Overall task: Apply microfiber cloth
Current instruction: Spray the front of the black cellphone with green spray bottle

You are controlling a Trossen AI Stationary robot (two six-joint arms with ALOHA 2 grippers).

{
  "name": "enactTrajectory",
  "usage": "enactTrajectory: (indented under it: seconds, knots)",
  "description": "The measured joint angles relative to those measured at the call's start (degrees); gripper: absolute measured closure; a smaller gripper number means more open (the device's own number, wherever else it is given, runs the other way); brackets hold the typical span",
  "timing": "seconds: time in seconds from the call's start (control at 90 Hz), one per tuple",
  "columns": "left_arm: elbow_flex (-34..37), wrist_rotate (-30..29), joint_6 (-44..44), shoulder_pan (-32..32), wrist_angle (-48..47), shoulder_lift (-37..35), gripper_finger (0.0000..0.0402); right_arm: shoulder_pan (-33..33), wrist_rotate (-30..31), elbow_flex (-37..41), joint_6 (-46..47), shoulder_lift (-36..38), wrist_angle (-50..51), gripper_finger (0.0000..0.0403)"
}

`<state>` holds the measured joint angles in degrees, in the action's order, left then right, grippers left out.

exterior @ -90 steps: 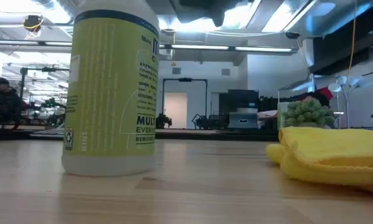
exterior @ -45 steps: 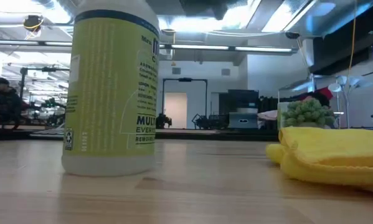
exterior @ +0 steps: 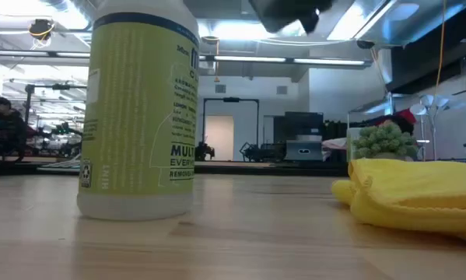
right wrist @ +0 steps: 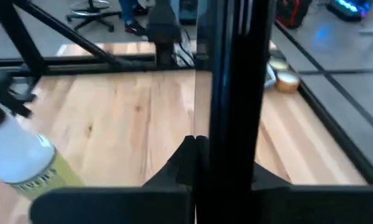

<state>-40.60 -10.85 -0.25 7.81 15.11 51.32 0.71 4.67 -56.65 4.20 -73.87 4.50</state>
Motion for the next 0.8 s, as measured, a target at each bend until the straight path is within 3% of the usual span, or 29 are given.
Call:
enactTrajectory:
  seconds: [0.222,0.4,0.8]
  knots:
    - [0.00,0.10,-1.99,0.07,0.43,0.01,0.0133,0.00,0.77,7.99,3.01,0.00,-11.43,0.0397]
    - [0.00,-0.27,-1.05,0.09,1.27,-0.36,0.0121,0.00,0.89,8.90,3.19,0.01,-12.15,0.0398]
    - [0.00,-1.81,0.37,0.03,1.27,-0.74,0.0005,0.00,0.87,8.89,2.98,0.02,-12.20,0.0398]
